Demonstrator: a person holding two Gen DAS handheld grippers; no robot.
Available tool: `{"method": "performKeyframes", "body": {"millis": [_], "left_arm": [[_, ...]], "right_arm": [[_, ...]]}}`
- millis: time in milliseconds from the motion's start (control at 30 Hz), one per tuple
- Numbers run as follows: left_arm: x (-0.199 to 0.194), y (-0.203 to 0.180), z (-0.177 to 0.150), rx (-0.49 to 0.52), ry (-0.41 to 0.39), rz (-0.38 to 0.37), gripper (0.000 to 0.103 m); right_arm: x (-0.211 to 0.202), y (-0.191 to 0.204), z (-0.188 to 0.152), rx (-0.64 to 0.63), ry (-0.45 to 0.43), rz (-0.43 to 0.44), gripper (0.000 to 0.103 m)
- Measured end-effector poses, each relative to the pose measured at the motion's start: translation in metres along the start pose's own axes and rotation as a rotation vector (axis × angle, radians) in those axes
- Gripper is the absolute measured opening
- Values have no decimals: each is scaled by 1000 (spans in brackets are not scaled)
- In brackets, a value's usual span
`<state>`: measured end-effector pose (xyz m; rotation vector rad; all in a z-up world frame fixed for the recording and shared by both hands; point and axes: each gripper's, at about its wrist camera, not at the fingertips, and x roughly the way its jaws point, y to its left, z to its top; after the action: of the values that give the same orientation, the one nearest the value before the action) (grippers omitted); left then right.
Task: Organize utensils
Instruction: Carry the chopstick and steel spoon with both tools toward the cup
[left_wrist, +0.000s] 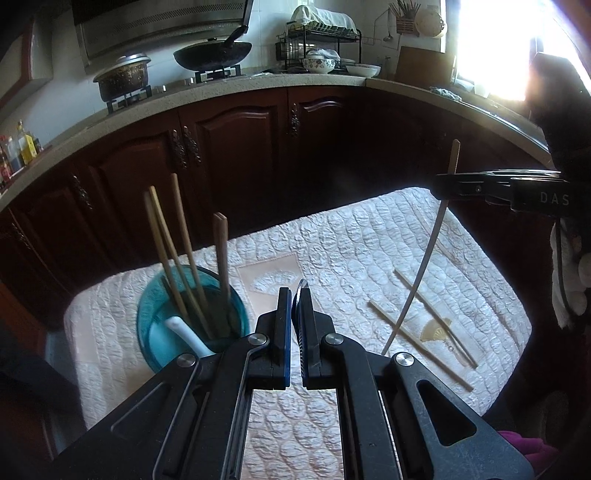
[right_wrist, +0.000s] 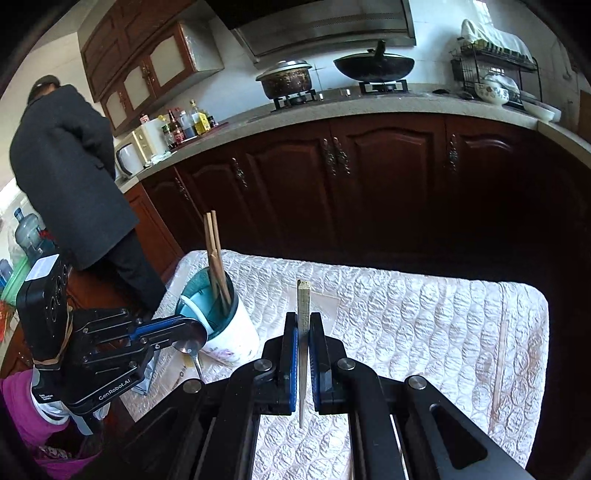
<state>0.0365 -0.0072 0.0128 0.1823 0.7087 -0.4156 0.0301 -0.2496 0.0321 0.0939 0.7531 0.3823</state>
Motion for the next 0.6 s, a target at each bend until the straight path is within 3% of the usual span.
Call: {"method": "performKeyframes", "body": {"millis": [300,600], "left_arm": [[-14,22,17,-5,-40,35,2],[-36,76,41,-33,-93,162,2]], "right_arm": [[4,17,8,-10,-10,26,5],[8,50,33,-36,-52,92,5]]}}
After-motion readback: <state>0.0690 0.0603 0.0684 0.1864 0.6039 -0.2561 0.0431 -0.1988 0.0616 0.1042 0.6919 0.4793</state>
